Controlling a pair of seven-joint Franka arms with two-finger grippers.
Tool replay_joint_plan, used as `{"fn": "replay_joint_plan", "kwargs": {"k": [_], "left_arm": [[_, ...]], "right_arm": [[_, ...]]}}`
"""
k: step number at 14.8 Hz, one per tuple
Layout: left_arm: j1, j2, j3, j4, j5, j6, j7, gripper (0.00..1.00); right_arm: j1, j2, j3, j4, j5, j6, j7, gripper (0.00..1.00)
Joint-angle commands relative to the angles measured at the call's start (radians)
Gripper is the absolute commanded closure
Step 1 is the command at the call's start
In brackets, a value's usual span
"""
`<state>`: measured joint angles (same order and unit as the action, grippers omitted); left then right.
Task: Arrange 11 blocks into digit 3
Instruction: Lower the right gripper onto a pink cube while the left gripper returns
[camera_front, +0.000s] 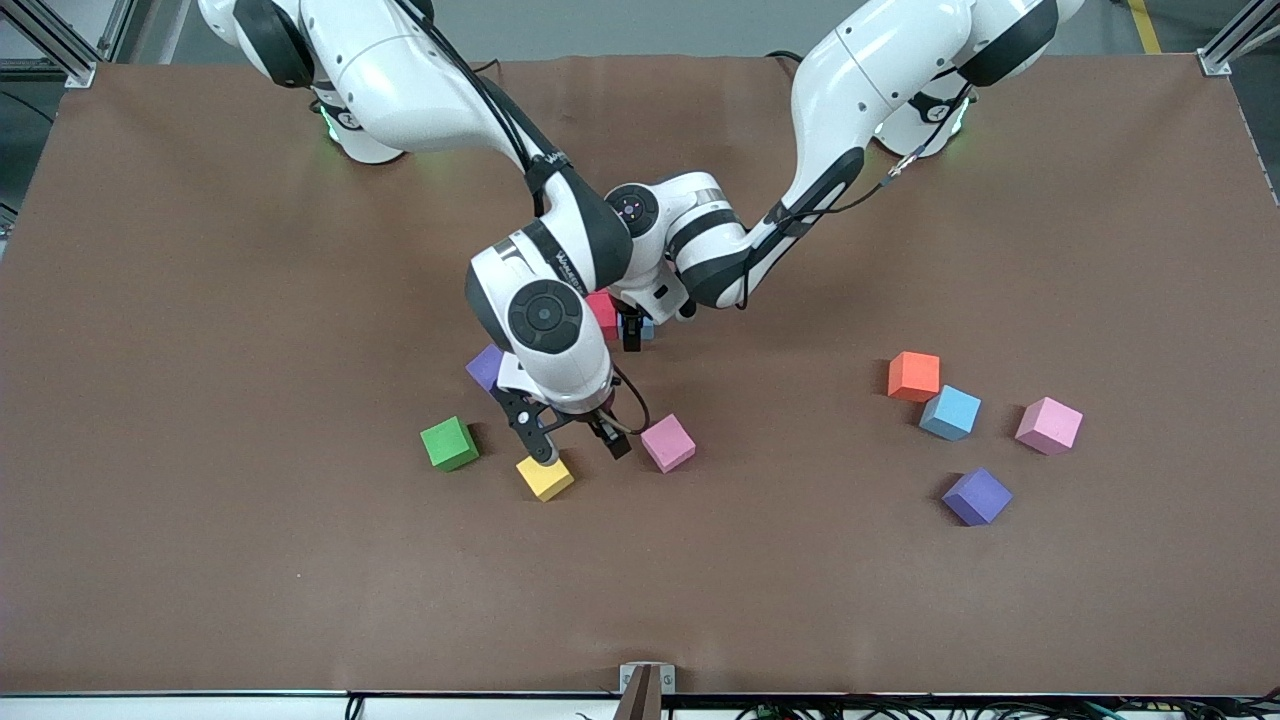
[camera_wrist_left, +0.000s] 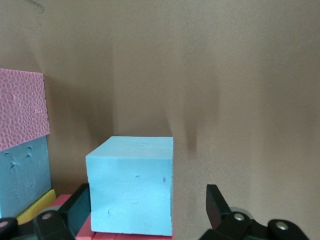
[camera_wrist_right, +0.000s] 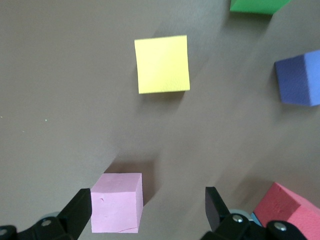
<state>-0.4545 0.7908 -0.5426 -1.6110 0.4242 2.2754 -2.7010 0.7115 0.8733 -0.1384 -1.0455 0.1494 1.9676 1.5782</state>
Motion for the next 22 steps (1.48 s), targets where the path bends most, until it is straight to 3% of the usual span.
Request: {"fn": "replay_joint_plan", "kwargs": {"k": [1, 9, 17, 22], "left_arm": [[-0.003, -0.022, 0.006, -0.006, -0.024, -0.023, 0.024, 0.00], [0.039, -0.126, 0.004, -0.112, -0.090, -0.034, 0.125, 0.00], [0.103, -0.220, 0.000, -0.144, -0.108, -0.068, 0.205, 0.00], [0.157, -0.278, -0.002, -0.234, -0.108, -0.068, 0.308, 0.00]], "right_arm": [[0.009, 0.064, -0.003, 0.073, 0.009, -0.003, 0.043, 0.00], [0.016, 0.104, -0.007, 0.084, 0.009, 0.036, 0.069, 0.00], [-0.011, 0.104, -0.003, 0.091, 0.009, 0.074, 0.068, 0.00], [-0.003, 0.111, 0.005, 0.091, 0.009, 0.100, 0.080, 0.00]]}}
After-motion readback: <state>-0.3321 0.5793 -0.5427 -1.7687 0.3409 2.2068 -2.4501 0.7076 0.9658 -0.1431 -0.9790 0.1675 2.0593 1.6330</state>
